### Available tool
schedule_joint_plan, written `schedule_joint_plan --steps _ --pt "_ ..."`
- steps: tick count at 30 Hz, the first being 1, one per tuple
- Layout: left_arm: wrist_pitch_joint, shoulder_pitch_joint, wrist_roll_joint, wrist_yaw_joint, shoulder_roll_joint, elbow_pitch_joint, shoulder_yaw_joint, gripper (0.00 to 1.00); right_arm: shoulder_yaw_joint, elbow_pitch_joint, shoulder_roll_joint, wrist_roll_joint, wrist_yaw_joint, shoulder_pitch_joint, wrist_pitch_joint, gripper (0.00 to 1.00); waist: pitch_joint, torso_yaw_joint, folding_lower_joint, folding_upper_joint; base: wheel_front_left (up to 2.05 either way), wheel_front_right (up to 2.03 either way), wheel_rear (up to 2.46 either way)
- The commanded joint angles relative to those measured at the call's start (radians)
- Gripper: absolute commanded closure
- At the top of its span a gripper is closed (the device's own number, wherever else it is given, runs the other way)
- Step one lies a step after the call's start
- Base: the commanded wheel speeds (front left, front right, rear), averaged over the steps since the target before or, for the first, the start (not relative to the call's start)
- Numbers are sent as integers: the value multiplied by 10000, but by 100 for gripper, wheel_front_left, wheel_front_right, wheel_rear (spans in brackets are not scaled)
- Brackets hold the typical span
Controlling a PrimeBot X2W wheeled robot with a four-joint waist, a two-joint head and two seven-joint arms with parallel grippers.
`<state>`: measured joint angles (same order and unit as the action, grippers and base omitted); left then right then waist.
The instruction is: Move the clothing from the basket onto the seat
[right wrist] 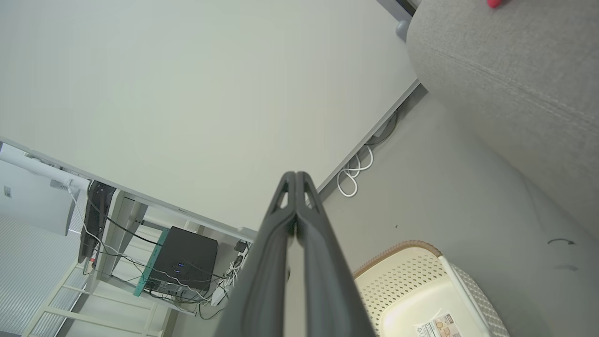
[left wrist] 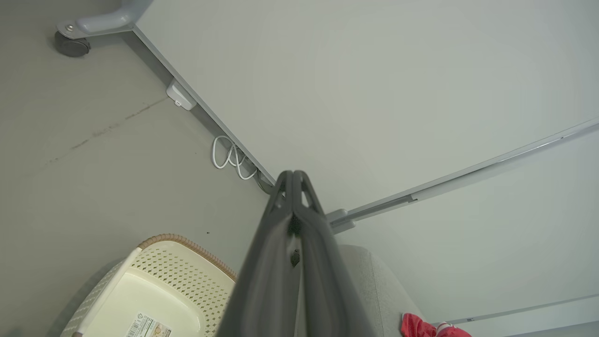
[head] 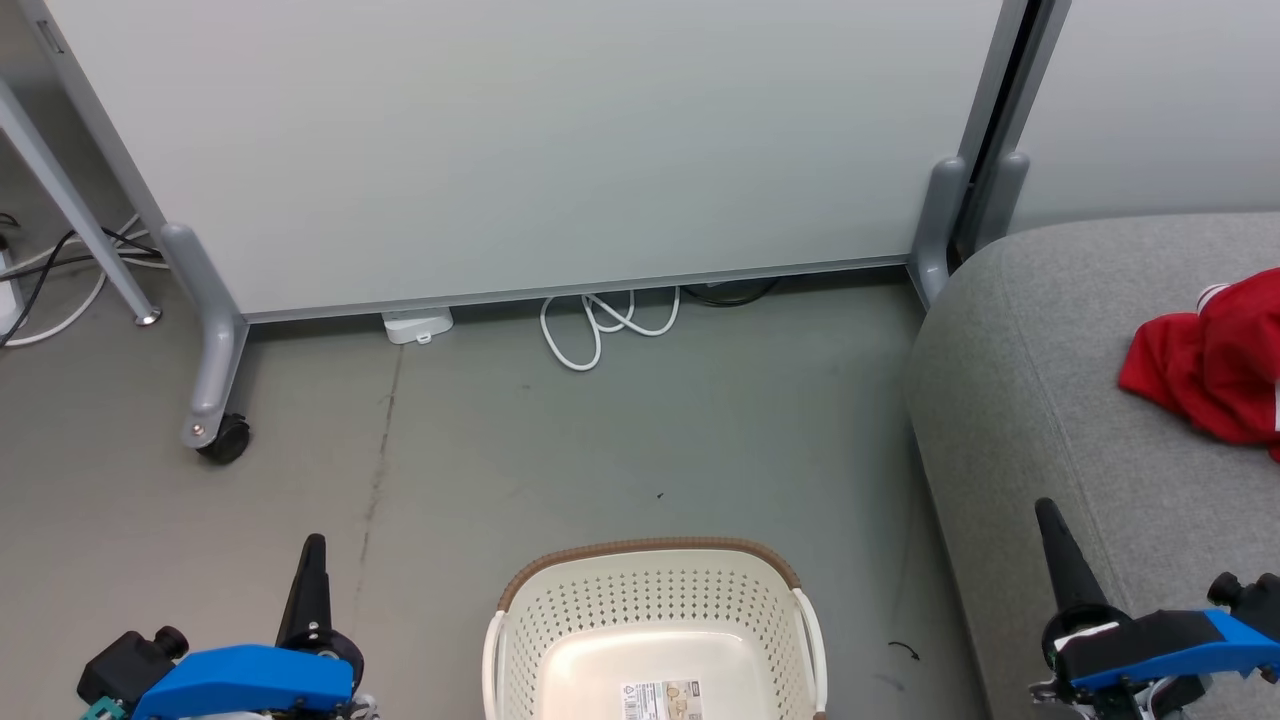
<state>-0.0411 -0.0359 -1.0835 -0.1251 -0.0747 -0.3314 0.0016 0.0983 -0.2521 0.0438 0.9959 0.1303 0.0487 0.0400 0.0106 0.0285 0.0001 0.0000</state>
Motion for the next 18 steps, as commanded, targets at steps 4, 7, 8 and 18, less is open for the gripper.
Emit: schedule_joint_plan --steps 4,7,8,18 --pt "166 -298 -564 -49 6 208 166 100 34 121 62 687 5 272 95 100 -5 -19 -1 0 0 0 0" --pt "253 -327 -848 -51 21 251 225 100 43 121 64 1018 5 306 129 100 -9 -31 -1 0 0 0 0" --pt "278 -339 -941 -52 24 265 245 100 46 121 65 1120 5 316 144 100 -10 -35 -1 0 0 0 0" --pt "541 -430 -1824 -60 61 396 430 100 70 117 71 2153 5 379 275 100 -20 -76 -1 0 0 0 0"
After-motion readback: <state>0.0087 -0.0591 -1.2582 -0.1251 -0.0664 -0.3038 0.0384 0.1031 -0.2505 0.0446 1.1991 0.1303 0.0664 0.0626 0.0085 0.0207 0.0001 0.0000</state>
